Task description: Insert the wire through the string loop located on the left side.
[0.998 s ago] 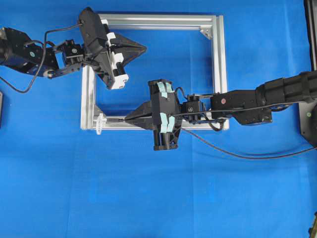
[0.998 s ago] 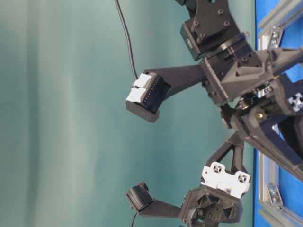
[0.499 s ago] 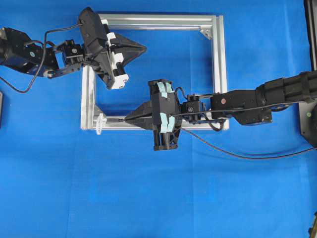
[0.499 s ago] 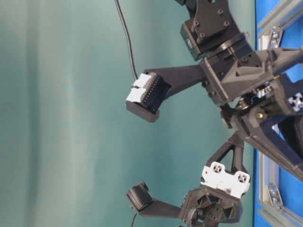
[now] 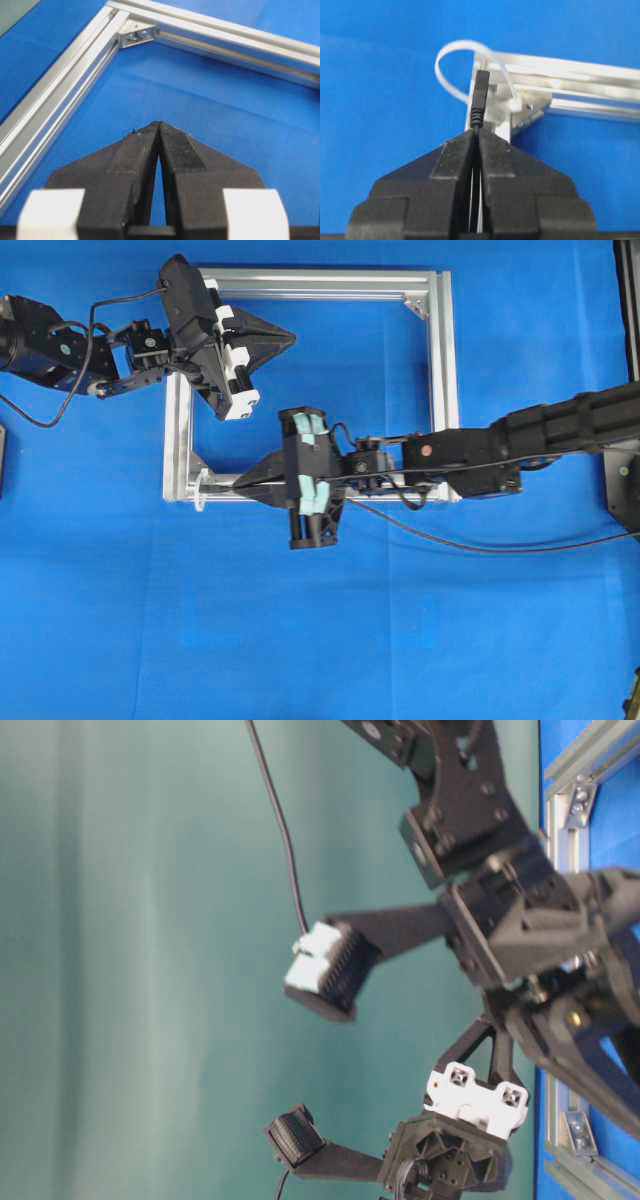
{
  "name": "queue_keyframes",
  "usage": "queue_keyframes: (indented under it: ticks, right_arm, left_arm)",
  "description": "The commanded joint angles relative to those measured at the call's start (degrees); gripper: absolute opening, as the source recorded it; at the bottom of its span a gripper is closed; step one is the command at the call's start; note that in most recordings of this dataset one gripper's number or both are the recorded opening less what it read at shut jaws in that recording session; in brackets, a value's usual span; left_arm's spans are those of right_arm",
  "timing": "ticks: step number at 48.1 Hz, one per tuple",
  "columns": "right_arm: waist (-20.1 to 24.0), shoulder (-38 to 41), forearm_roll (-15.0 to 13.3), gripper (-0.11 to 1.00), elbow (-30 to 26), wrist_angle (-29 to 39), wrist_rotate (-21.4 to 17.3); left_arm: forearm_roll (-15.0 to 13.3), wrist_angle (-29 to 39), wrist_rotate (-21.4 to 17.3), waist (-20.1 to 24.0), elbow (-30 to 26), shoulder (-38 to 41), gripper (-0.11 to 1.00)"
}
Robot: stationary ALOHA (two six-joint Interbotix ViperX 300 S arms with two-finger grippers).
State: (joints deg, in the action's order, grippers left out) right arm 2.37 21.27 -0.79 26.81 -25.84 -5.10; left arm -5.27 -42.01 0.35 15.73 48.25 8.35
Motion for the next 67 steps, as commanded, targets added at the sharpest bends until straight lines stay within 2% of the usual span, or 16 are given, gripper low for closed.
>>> queue_keyframes:
  ticks: [1,15,39,50,56,67]
  right_arm:
    - [-0.5,0.1,0.2,0.00,-2.9,-0.2,0.0]
    - [-0.6,2.8,0.1,0.00,-7.4,0.1,0.0]
    - [-0.6,3.2,0.2,0.00,-7.7,0.4,0.0]
    - [-0.6,3.2,0.1,0.00,-7.7,0.4,0.0]
    - [-0.6,3.2,0.1,0.00,-7.7,0.4,0.0]
    - [-0.6,3.2,0.1,0.00,-7.8,0.3,0.0]
  left_arm:
    - [0.2,-0.4,0.0,-0.1,-0.5,-1.8,0.00]
    - [0.2,-0.4,0.0,-0.1,-0.8,-1.8,0.00]
    - [0.2,-1.0,0.0,-0.1,0.6,-2.5,0.00]
    - [0.2,-3.0,0.4,-0.1,8.5,-7.6,0.00]
    - [0.2,-5.9,2.3,-0.1,14.0,-11.2,0.00]
    - [0.2,-6.1,3.0,-0.1,20.2,-15.3,0.00]
